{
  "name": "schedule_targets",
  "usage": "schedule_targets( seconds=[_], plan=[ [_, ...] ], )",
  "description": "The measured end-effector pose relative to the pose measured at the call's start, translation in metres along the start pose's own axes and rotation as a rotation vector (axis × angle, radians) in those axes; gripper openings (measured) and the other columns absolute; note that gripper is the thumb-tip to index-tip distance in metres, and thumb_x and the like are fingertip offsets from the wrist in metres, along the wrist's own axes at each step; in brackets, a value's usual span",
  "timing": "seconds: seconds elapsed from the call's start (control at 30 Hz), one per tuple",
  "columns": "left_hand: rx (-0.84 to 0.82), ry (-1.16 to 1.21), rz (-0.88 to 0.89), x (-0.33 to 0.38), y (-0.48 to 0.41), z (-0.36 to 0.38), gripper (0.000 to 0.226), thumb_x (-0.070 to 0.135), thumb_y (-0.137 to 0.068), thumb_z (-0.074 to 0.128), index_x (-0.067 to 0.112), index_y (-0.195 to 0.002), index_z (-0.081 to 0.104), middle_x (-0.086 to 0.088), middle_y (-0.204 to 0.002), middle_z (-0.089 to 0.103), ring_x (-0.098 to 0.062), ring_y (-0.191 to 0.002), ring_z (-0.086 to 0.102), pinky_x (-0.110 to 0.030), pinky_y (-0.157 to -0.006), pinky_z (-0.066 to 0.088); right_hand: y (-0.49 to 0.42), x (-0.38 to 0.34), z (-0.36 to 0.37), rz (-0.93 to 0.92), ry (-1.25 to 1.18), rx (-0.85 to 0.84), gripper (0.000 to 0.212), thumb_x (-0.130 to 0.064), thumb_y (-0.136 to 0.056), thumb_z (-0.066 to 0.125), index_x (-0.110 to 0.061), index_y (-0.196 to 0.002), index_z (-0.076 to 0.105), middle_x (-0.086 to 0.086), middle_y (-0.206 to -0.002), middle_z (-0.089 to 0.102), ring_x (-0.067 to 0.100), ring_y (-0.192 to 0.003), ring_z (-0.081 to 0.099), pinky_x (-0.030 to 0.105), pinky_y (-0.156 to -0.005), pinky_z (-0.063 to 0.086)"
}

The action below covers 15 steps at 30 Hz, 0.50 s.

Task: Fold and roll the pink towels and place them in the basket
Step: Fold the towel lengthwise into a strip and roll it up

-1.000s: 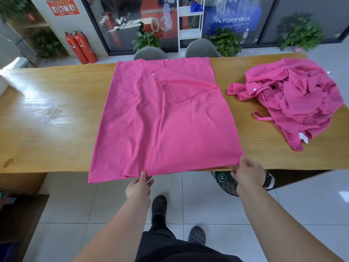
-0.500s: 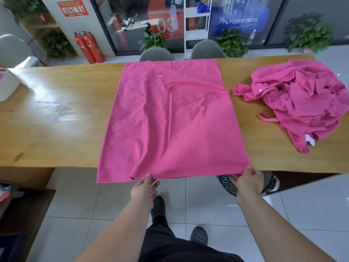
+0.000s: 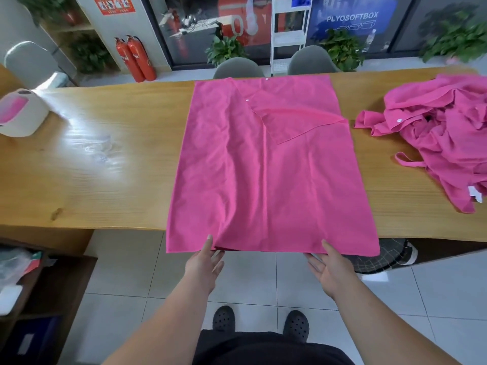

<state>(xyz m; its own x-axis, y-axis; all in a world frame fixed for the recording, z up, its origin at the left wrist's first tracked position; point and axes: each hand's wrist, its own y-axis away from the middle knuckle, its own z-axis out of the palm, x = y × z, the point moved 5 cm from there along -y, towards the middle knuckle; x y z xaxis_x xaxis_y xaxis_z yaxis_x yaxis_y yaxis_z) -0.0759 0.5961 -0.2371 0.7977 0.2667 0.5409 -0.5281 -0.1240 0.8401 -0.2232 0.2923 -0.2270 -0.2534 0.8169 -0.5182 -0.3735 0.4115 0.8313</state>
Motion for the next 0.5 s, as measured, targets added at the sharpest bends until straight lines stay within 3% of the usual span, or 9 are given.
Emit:
schedule_targets(
  seconds=[0.1, 0.27, 0.4, 0.5],
  plan=[
    [0.012, 0.026, -0.015, 0.019, -0.014, -0.024, 0.059, 0.042, -0.089, 0.084, 0.003, -0.126, 0.061, -0.010, -0.109, 0.076, -0.024, -0.100, 0.077, -0.041, -0.085, 0.061, 0.007, 0.023, 0.033, 0.010, 0.005, 0.000, 0.033, -0.022, -0.105, 0.066, -0.012, -0.135, 0.056, 0.016, -0.129, 0.069, 0.033, -0.105, 0.075, 0.050, -0.109, 0.052],
    [0.071, 0.041, 0.034, 0.049, -0.031, -0.059, 0.039, 0.028, -0.095, 0.080, 0.012, -0.124, 0.060, -0.009, -0.109, 0.077, -0.024, -0.095, 0.078, -0.042, -0.086, 0.062, 0.018, 0.058, 0.081, 0.004, 0.091, -0.045, 0.026, -0.016, -0.105, 0.065, -0.006, -0.127, 0.056, 0.014, -0.123, 0.071, 0.032, -0.104, 0.075, 0.050, -0.110, 0.052],
    [0.117, 0.034, 0.078, 0.074, -0.050, -0.083, 0.038, 0.016, -0.094, 0.081, 0.006, -0.124, 0.060, -0.015, -0.112, 0.075, -0.028, -0.093, 0.077, -0.044, -0.089, 0.062, 0.027, 0.076, 0.102, -0.030, 0.163, -0.041, 0.022, -0.014, -0.104, 0.067, -0.004, -0.122, 0.059, 0.010, -0.116, 0.076, 0.027, -0.097, 0.079, 0.046, -0.107, 0.055],
    [0.098, -0.150, 0.175, 0.094, -0.059, -0.094, 0.028, 0.014, -0.096, 0.078, 0.001, -0.118, 0.068, -0.015, -0.103, 0.077, -0.027, -0.086, 0.079, -0.043, -0.086, 0.063, 0.027, 0.078, 0.102, -0.083, 0.153, 0.057, 0.016, -0.011, -0.102, 0.068, -0.004, -0.114, 0.060, 0.012, -0.112, 0.076, 0.026, -0.092, 0.079, 0.044, -0.099, 0.058]
  ],
)
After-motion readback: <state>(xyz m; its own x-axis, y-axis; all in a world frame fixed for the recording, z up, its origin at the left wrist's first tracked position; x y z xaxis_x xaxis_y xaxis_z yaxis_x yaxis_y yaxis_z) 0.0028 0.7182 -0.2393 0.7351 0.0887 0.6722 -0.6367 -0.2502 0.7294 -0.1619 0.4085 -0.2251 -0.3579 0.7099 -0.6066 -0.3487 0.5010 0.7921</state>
